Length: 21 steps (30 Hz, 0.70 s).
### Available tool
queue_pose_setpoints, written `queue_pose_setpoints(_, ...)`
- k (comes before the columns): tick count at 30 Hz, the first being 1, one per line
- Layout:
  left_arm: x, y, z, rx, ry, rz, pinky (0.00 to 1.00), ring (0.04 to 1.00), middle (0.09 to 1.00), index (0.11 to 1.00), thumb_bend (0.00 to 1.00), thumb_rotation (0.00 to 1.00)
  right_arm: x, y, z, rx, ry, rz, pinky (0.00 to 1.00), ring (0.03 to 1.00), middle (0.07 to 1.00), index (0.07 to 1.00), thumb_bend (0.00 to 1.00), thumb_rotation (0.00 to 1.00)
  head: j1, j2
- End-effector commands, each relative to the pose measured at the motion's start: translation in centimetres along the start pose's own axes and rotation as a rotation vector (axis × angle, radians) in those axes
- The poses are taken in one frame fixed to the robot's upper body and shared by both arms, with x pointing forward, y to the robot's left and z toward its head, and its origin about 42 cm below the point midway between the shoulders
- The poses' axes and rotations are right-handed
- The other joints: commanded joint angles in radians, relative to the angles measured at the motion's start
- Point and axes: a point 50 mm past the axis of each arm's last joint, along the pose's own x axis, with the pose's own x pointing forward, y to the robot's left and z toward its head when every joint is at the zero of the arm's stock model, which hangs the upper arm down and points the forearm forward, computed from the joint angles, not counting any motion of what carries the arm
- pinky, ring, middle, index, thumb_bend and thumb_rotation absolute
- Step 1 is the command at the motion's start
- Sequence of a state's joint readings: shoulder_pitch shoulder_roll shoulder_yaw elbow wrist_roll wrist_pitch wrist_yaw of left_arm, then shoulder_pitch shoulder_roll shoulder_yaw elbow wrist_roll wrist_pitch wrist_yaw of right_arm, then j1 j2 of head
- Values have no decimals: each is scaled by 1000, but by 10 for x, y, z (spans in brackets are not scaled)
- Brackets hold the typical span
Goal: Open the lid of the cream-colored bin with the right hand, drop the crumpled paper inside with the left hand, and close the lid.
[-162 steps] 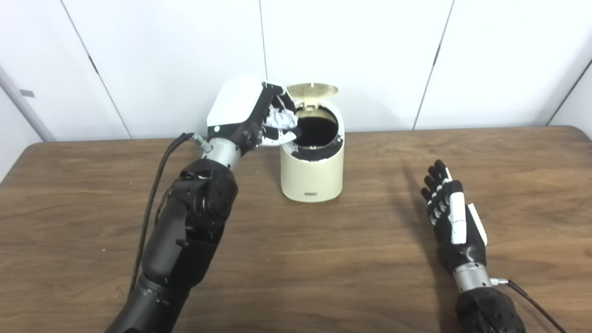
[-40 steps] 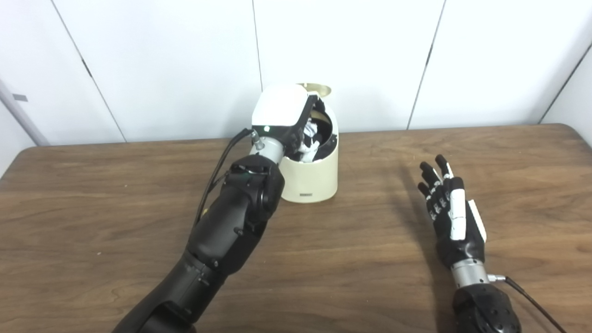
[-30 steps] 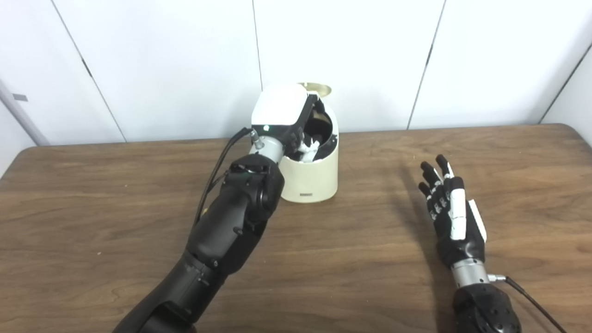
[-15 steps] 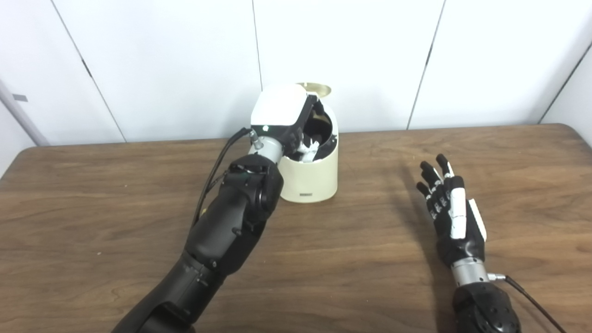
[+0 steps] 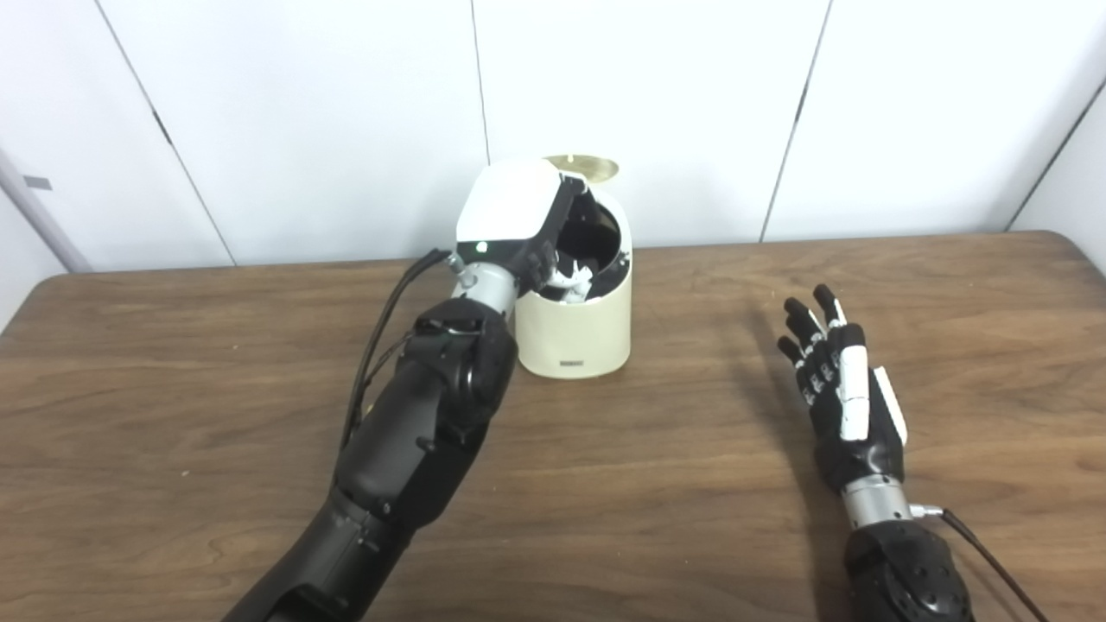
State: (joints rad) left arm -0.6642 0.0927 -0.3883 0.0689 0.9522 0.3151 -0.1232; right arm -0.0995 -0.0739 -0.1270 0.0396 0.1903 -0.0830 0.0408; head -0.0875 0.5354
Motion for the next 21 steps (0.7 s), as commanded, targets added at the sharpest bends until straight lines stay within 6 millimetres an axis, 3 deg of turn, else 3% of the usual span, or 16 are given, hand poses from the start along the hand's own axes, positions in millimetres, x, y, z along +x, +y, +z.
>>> queue_pose_setpoints(1,5,21,5,-11,-38,108,331,480,586,492,482,8,-19,-8,-27,11,77,-22,932,962,920,979,565,1000,-1,1)
queue_pose_setpoints(7,3,24,1,-36,-48,149,310,436,521,506,472,0,-18,-8,-26,18,77,-20,925,961,914,975,570,1000,3,0)
queue_pose_setpoints(17,-6,31,-4,-75,-58,202,280,428,558,512,465,0,-19,-11,-26,8,82,-17,945,970,924,986,569,1000,14,-1)
queue_pose_setpoints(21,-17,36,-10,-116,-56,211,313,421,508,513,472,0,-19,-12,-25,-1,77,-8,958,976,927,991,558,1000,16,-1)
